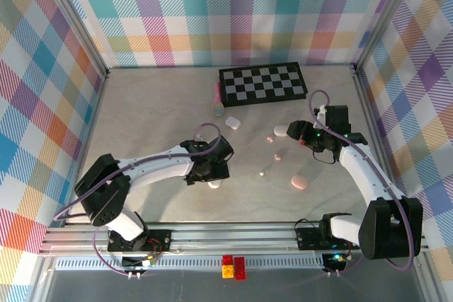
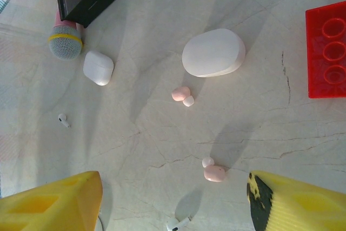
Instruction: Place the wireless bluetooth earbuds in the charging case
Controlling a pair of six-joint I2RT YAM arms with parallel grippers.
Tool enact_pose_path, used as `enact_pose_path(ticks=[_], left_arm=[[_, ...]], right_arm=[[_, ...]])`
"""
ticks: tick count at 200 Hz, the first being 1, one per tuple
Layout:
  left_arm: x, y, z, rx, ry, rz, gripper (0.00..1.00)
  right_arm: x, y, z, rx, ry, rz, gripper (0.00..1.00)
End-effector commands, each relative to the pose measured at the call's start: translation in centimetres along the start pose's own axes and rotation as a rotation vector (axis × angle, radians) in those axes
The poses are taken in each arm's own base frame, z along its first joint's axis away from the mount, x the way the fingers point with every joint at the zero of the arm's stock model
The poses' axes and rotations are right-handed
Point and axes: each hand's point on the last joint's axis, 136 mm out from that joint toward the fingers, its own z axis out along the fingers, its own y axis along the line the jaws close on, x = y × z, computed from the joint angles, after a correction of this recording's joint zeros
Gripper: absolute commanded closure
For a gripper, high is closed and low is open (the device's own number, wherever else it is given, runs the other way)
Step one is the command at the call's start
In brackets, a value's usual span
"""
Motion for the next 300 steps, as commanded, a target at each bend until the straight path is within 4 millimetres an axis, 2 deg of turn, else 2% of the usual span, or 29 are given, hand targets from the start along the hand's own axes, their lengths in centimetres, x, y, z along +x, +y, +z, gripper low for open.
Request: enact_pose_path(ticks=[1, 25, 72, 127, 144, 161, 185, 219, 251, 272, 300], left_arm=[[0.6, -0.3, 0.9, -0.043, 0.033, -0.043, 0.12], [1.3, -1.5, 2.0, -0.043, 0.077, -0.018, 0.16], [1.8, -2.0, 3.3, -0.049, 0.098, -0.031, 0.30], [1.6, -2.0, 3.3, -0.052, 0.090, -0.033, 0.50], [1.1, -2.0, 2.7, -0.054, 0.067, -0.032, 0.53], [0.2, -2.3, 1.5, -0.045, 0.031, -0.026, 0.53], [-1.7, -3.5, -1.3, -0.003, -0.035, -0.017, 0.53], [-5.2, -6.4, -5.7, 0.113, -0.136, -0.047, 0.53], [-8.2, -9.5, -9.8, 0.298, -0.183, -0.147, 0.53], [-9.4, -10.9, -12.4, 0.399, -0.196, -0.194, 0.54], [-10.1, -11.8, -14.4, 0.497, -0.180, -0.258, 0.55]], right_arm=[[1.0, -0.1, 0.3, -0.016, 0.035, -0.013, 0.29], [1.2, 0.0, 0.3, -0.027, 0.037, -0.017, 0.29], [1.5, 0.0, 0.4, -0.031, 0.047, -0.026, 0.29], [1.0, 0.6, 0.3, -0.052, 0.042, -0.031, 0.29], [1.0, 1.0, -0.2, -0.064, 0.036, -0.045, 0.29], [1.0, 1.7, -1.1, -0.086, 0.019, -0.083, 0.29], [1.6, 3.1, -2.5, -0.153, -0.003, -0.133, 0.28], [2.5, 6.2, -5.0, -0.302, -0.088, -0.269, 0.26], [3.5, 9.1, -7.5, -0.432, -0.201, -0.415, 0.23], [4.3, 11.5, -8.8, -0.533, -0.265, -0.537, 0.20], [5.3, 14.6, -9.7, -0.598, -0.339, -0.664, 0.18]])
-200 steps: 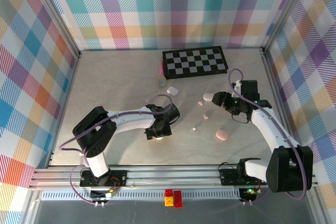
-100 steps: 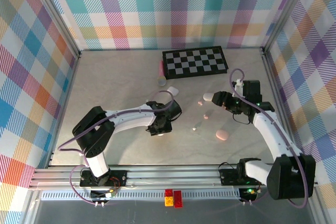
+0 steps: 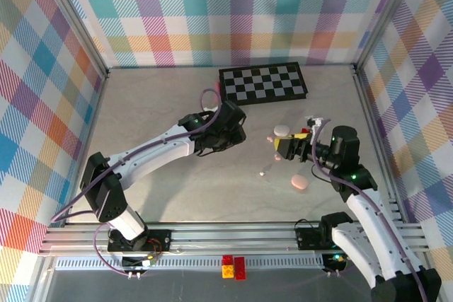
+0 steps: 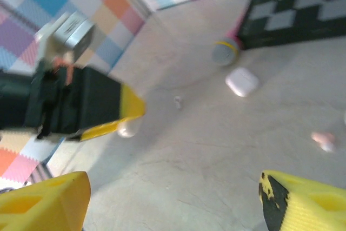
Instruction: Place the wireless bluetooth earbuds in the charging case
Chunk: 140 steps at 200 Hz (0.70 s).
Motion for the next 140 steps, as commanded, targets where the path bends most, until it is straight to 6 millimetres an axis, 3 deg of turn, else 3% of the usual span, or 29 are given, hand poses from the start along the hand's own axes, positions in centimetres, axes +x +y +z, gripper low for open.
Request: enact_pose_path(ticks=[1, 43, 81, 140], left_arm=[[-1.2, -2.3, -2.3, 0.117, 0.005, -0.092, 0.55], [-2.1, -3.8, -3.9, 0.212, -0.005, -0.169, 0.54], [-2.9, -4.3, -5.3, 0.259, -0.033, -0.201, 0.54], [-2.6, -4.2, -5.3, 0.269, -0.020, -0.217, 0.54]], right_arm=[[-2.1, 3.3, 0.4, -0.094, -0.100, -0.178, 0.17], [-2.9, 5.3, 3.0, -0.165, -0.156, -0.139, 0.22], [-2.4, 6.0, 5.7, -0.193, -0.128, -0.134, 0.22], [-2.3, 6.6, 8.9, -0.241, -0.114, -0.103, 0.24]])
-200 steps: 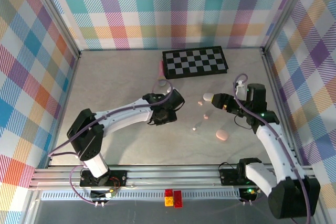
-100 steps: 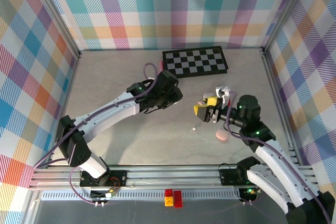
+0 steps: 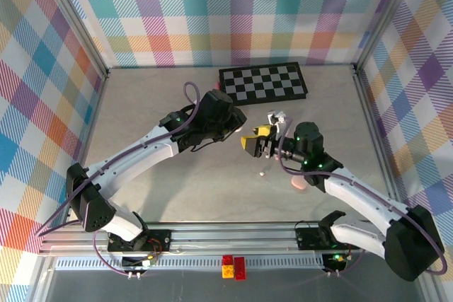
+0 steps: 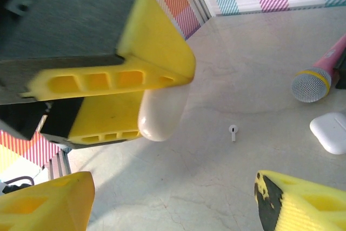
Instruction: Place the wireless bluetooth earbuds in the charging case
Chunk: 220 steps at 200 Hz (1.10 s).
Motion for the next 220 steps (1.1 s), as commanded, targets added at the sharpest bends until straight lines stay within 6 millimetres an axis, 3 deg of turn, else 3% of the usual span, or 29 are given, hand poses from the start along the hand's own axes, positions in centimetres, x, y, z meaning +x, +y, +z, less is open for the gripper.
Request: enact_pose_path(ticks=[1, 44, 113, 138, 188, 203, 220], left_arm=[[0.0, -0.5, -0.6, 0.036, 0.014, -0.028, 0.54], [0.1, -0.5, -0.5, 0.039, 0.020, -0.032, 0.54], [0.4, -0.6, -0.5, 0.047, 0.030, -0.027, 0.54], [0.5, -0.9, -0.5, 0.056, 0.038, -0.021, 0.54], [0.4, -1.0, -0.8, 0.071, 0.031, -0.013, 0.53], [0.1, -1.4, -1.1, 0.094, 0.013, 0.008, 0.47], [-0.4, -1.7, -1.6, 0.120, -0.020, 0.041, 0.28]], right_arm=[[-3.0, 1.6, 0.6, -0.058, -0.100, -0.017, 0.24], [-3.6, 1.7, 1.6, -0.081, -0.116, 0.010, 0.30], [-3.6, 1.8, 2.5, -0.103, -0.092, 0.019, 0.57], [-3.4, 1.9, 2.5, -0.112, -0.085, 0.024, 0.72], [-3.4, 2.0, 2.0, -0.096, -0.080, 0.001, 0.86], [-3.2, 2.0, 1.8, -0.081, -0.065, -0.024, 0.86], [-2.9, 1.9, 1.4, -0.052, -0.029, -0.070, 0.87]])
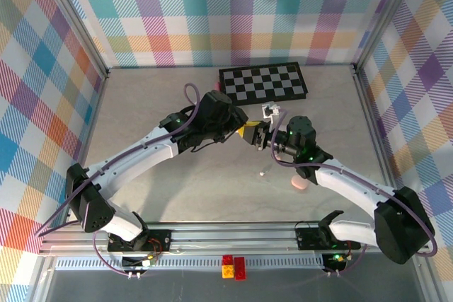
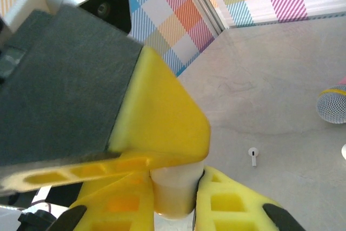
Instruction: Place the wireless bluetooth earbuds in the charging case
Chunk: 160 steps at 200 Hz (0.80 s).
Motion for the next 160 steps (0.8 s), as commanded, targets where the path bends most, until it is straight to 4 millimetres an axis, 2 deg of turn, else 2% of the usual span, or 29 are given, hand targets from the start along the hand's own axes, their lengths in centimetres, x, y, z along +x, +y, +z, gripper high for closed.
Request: enact_pose_path(ticks=[1, 13, 23, 41, 73, 85, 91, 116, 139, 160], left_arm=[[-0.8, -1.6, -1.7, 0.088, -0.040, 0.048, 0.27], [-1.4, -2.0, -2.4, 0.112, -0.076, 0.089, 0.14], [-1.9, -2.5, -3.0, 0.145, -0.110, 0.146, 0.10], [-2.4, -5.3, -5.1, 0.286, -0.168, 0.301, 0.00], [-2.3, -7.1, -8.6, 0.418, -0.255, 0.589, 0.00], [-1.6, -7.5, -9.5, 0.460, -0.264, 0.745, 0.00], [-0.9, -7.5, -9.7, 0.475, -0.258, 0.837, 0.03], [3.3, -6.4, -9.7, 0.573, -0.129, 1.185, 0.09], [6.1, -4.8, -9.4, 0.632, -0.009, 1.348, 0.07], [6.6, -4.4, -9.3, 0.655, 0.006, 1.384, 0.05]], right_arm=[[-1.0, 1.3, -0.7, -0.002, 0.015, -0.112, 0.87], [-0.8, 1.1, -1.2, 0.023, 0.029, -0.147, 0.88], [-0.9, 1.1, -1.6, 0.035, 0.034, -0.173, 0.89], [-0.8, 1.1, -2.4, 0.039, 0.073, -0.209, 0.90], [-1.4, 1.8, -4.0, 0.017, 0.108, -0.249, 0.91], [-1.5, 2.1, -4.5, 0.005, 0.121, -0.270, 0.91], [-1.5, 2.4, -4.8, -0.002, 0.129, -0.280, 0.90], [-1.7, 3.5, -5.8, -0.042, 0.160, -0.320, 0.90], [-2.0, 4.7, -6.5, -0.085, 0.202, -0.359, 0.90], [-2.6, 6.0, -7.1, -0.129, 0.235, -0.407, 0.90]])
